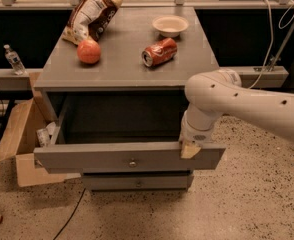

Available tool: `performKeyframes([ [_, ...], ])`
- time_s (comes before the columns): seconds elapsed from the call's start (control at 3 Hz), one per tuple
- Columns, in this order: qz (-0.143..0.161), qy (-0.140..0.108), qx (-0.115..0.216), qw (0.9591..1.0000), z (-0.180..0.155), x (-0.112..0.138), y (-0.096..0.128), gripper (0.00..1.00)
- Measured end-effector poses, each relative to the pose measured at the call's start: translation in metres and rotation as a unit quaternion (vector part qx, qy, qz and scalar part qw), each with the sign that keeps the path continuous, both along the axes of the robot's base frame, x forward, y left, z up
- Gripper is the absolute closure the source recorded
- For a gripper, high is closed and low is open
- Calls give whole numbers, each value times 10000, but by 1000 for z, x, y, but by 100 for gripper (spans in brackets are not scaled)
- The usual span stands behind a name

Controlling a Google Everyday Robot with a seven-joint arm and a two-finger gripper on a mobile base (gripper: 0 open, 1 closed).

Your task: Open top drawer

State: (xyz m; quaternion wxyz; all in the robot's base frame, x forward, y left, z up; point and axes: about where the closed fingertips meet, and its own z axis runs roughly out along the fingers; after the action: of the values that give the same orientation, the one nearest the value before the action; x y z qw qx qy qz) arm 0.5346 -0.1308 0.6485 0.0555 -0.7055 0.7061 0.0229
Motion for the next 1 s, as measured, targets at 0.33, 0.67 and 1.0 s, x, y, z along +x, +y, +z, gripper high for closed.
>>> performKeyframes([
  [0.33,-242,-34,147,9996,1,-20,1,100],
  [0.67,-363,-77,274,9989,3,-29,5,100],
  [1.0,-363,-77,274,9989,3,-29,5,82],
])
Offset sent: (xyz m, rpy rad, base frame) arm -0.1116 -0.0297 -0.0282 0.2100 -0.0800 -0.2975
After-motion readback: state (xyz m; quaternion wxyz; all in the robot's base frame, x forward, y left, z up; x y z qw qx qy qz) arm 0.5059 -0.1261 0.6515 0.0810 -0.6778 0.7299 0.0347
